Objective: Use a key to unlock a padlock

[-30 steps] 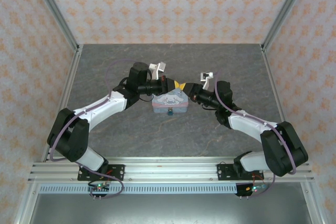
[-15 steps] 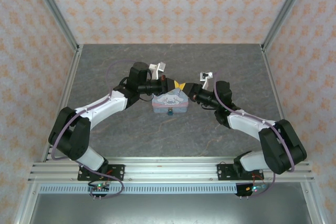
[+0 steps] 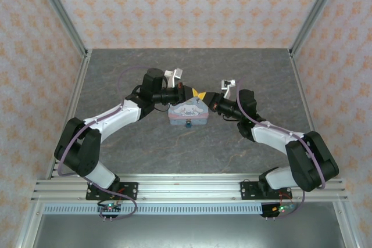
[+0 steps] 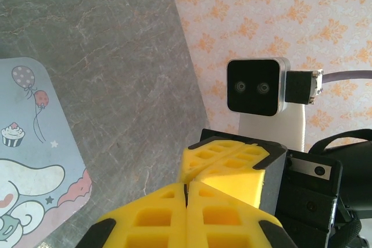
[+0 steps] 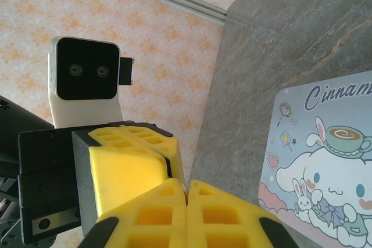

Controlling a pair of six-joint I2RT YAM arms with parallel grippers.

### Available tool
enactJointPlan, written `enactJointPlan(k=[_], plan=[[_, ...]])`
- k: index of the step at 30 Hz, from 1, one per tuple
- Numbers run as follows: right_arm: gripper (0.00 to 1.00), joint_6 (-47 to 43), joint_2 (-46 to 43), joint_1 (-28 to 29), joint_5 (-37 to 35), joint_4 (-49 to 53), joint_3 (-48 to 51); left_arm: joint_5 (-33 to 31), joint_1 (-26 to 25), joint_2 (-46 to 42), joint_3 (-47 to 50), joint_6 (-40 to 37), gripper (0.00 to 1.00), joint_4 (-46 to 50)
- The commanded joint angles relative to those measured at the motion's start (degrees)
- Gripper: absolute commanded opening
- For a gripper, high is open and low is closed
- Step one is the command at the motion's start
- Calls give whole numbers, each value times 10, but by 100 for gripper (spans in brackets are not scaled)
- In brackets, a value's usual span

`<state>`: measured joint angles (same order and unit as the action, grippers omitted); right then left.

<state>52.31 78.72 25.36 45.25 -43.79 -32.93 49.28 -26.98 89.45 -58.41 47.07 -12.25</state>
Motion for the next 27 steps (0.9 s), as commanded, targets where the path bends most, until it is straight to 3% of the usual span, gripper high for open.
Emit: enactJointPlan(k=[1, 6, 8, 10, 13, 20, 24, 27], plan=[[0, -4, 1, 5, 15, -31, -5, 16, -2, 8, -5, 4, 0, -33], [0, -4, -2, 4, 13, -30, -3, 8, -2, 10, -11, 1, 1, -17], [0, -8, -6, 4, 7, -22, -1, -3, 0, 9, -13, 2, 21, -12], [0, -11, -11, 4, -6, -12, 2, -20, 1, 4, -9, 12, 49, -17], [0, -14, -22, 5, -25, 3, 11, -46, 2, -8, 4, 36, 67, -37], [0, 6, -43, 4, -72, 8, 31, -110, 2, -43, 42, 89, 76, -62], [0, 41, -76, 5, -158, 59, 54, -150, 2, -74, 82, 103, 81, -52], [0, 56, -100, 9, -199, 81, 71, -175, -5, -112, 119, 72, 83, -1]])
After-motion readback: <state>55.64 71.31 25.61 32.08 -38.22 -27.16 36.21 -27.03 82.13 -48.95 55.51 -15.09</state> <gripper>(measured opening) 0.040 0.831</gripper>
